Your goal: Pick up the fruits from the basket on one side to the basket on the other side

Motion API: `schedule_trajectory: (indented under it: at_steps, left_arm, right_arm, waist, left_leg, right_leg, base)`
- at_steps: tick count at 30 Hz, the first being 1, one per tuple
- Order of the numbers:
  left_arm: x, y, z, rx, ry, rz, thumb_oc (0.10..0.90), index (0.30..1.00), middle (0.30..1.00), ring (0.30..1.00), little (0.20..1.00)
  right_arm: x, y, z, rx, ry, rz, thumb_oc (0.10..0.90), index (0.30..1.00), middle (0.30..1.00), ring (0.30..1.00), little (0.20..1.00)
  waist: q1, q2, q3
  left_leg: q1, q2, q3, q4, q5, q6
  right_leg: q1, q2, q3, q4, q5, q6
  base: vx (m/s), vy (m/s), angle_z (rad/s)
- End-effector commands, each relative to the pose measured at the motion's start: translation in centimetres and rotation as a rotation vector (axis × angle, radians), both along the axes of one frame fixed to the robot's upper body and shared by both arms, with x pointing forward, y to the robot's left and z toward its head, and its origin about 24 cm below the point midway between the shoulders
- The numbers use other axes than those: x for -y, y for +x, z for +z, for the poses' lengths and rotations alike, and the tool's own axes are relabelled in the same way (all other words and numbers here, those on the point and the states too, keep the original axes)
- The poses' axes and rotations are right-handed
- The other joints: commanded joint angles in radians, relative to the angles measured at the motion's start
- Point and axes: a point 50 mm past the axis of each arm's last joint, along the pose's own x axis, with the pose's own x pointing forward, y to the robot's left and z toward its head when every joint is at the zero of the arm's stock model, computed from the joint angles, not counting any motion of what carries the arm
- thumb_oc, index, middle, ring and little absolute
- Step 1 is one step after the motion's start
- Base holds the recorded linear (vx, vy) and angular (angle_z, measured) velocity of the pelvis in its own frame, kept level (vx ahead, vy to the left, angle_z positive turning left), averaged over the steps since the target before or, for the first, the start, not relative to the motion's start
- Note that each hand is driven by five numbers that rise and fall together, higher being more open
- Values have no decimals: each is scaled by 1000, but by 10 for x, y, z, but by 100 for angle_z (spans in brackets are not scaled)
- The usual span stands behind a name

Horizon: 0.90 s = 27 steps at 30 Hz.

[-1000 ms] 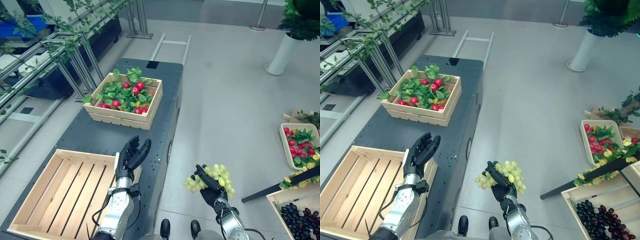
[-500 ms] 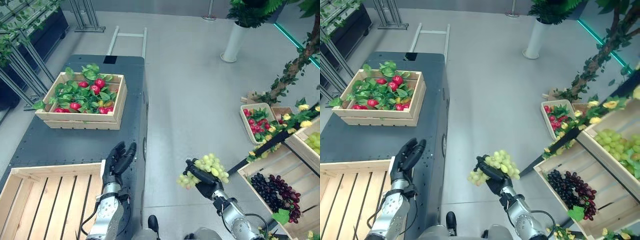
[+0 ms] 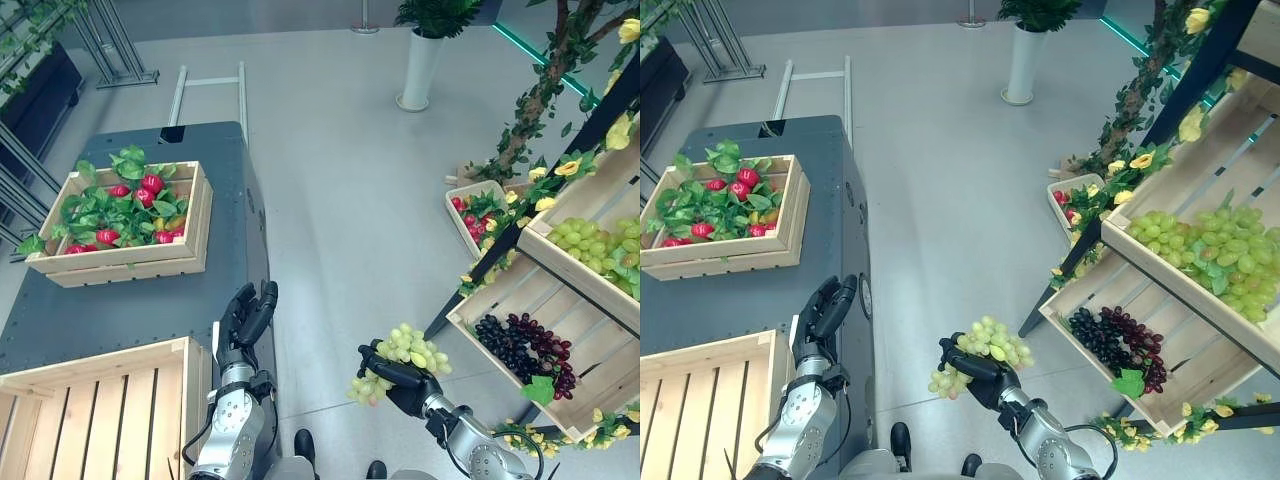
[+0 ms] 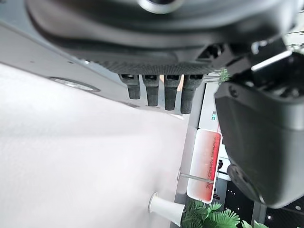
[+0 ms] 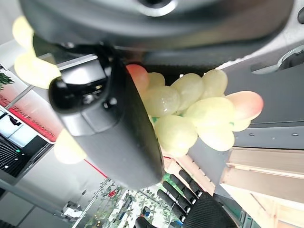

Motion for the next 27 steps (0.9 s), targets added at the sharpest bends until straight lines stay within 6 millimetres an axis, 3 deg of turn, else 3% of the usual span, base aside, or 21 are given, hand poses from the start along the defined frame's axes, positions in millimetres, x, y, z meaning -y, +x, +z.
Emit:
schedule_trajectory:
  at_steps: [1, 3, 8, 11, 12, 16, 21, 23, 25, 26, 27]
  left_arm:
    - [-9, 20, 41, 231, 53, 27, 800, 900, 900, 900, 900]
    - [-11, 14, 39, 230, 52, 47, 800, 900, 900, 900, 900]
    - [-17, 10, 40, 227, 58, 59, 800, 900, 900, 900, 900]
    - [-18, 11, 40, 236, 65, 40, 800, 900, 900, 900, 900]
    - [-18, 14, 39, 233, 115, 11, 800, 900, 900, 900, 900]
    - [-14, 26, 35, 204, 91, -43, 800, 900, 900, 900, 900]
    - [-3, 25, 33, 199, 93, -191, 800, 900, 900, 900, 900]
    - [4, 21, 22, 129, 62, -216, 800, 900, 900, 900, 900]
    - [7, 12, 12, 89, 61, -234, 800, 900, 900, 900, 900]
    - [2, 4, 8, 72, 63, -206, 800, 900, 900, 900, 900]
    - [1, 3, 8, 70, 64, -200, 800, 900, 900, 900, 900]
  right_arm:
    - [-19, 31, 44, 285, 97, 54, 400, 300, 300, 300, 300]
    - [-15, 38, 53, 341, 80, 62, 400, 300, 300, 300, 300]
    - [-8, 44, 70, 439, 77, 59, 400, 300, 300, 300, 300]
    - [-6, 44, 79, 495, 62, 17, 400, 300, 300, 300, 300]
    - [-6, 43, 84, 542, 64, -24, 400, 300, 300, 300, 300]
    - [-2, 50, 102, 565, 85, -145, 400, 300, 300, 300, 300]
    - [16, 52, 109, 634, 59, -265, 400, 300, 300, 300, 300]
    - [24, 53, 114, 668, 63, -322, 400, 300, 300, 300, 300]
    - [28, 54, 120, 694, 66, -353, 400, 300, 300, 300, 300]
    - [28, 54, 123, 713, 66, -343, 400, 300, 300, 300, 300]
    - [27, 54, 123, 714, 70, -339, 400, 300, 300, 300, 300]
  waist:
    - [-4, -40, -41]
    - [12, -46, -39]
    - [1, -68, -38]
    - [-22, -46, -45]
    - [-44, -13, -43]
    - [-69, -5, -24]
    - [-92, -5, -3]
    - [-98, -12, -5]
    - [-96, -13, -8]
    - [-85, -9, -2]
    - [-82, -8, -1]
  left_leg:
    - [-114, -132, -50, 159, -165, -37]
    - [-129, -140, -174, 196, -177, -31]
    - [-127, -128, -221, 373, -238, -8]
    - [-42, -109, -266, 249, -256, 13]
    - [35, -96, -285, 79, -226, 12]
    - [47, -105, -296, 42, -201, 17]
    - [71, -113, -234, 2, -225, 46]
    - [79, -120, -211, -23, -227, 55]
    - [88, -114, -167, -39, -225, 61]
    - [92, -102, -119, -40, -223, 66]
    - [92, -101, -110, -39, -222, 67]
  right_leg:
    - [81, 16, -5, -131, 63, -19]
    - [52, 1, 43, -131, 86, -21]
    - [32, -24, 104, -119, 103, -23]
    - [-2, -20, 148, -26, 57, -16]
    - [-46, -18, 128, 64, 18, 2]
    - [-95, -35, 136, 66, 52, 39]
    - [-122, -41, 180, -20, 134, 76]
    - [-127, -38, 180, -51, 156, 86]
    - [-147, -41, 124, -4, 149, 96]
    - [-173, -72, 46, 107, 156, 103]
    - [-178, -81, 35, 129, 157, 103]
  base:
    - [-178, -24, -6]
    - [-177, 50, -21]
    - [-99, 174, -61]
    - [-34, 311, -41]
    - [-26, 356, -8]
    - [-122, 266, -20]
    - [-81, 256, -35]
    - [-43, 183, -27]
    - [-58, 139, -32]
    - [-75, 87, -44]
    - [-126, 95, -97]
